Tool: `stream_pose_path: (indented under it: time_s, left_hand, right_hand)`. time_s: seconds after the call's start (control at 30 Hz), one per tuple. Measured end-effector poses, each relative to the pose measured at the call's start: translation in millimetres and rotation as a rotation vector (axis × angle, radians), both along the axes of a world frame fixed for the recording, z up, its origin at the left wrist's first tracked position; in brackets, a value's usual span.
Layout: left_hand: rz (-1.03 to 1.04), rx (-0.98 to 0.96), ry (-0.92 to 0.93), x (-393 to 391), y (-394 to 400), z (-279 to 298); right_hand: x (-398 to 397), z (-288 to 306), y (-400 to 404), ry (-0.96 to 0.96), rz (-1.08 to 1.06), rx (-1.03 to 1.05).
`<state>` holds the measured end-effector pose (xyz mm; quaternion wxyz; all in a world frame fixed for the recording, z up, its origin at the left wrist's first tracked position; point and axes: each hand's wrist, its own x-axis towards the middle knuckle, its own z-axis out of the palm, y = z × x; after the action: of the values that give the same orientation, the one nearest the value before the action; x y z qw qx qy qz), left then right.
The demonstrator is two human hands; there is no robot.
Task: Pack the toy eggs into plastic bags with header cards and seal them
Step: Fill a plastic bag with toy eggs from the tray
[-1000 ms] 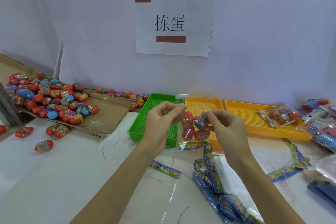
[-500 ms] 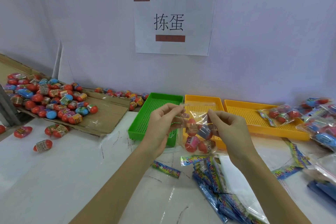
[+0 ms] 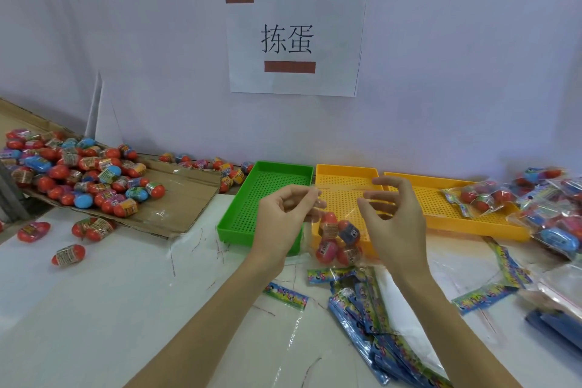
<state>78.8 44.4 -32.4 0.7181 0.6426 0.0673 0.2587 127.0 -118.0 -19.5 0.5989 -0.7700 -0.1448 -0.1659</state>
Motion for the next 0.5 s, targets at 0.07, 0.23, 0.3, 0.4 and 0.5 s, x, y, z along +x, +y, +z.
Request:
stream_pose_path:
  time_s: [0.07, 0.23, 0.3, 0.4, 0.5]
  left_hand:
    - [-0.018, 0.028, -0.007, -0.3, -2.7, -0.8]
    - [-0.058, 0.005, -0.039, -1.4, -9.2, -1.5]
    - [-0.086, -0.021, -0.032, -1.9, -8.1, -0.3]
    - [-0.153, 0.051, -0.017, -2.3, -4.0, 2.1]
    - [-0.172, 0.165, -0.027, -4.2, -1.8, 3.9]
  right_hand:
    - [-5.1, -1.7, 4.3, -0.346, -0.127, -0.235]
    - [-6.1, -3.0, 11.1, -0.642, 0.001, -0.429]
    - [-5.7, -4.6, 9.9, -0.633, 0.006, -0.432]
    - [-4.8, -5.2, 6.6, -0.624, 0.003, -0.411]
    - [-2.4, -5.4, 5.0, -0.628, -0.021, -0.440]
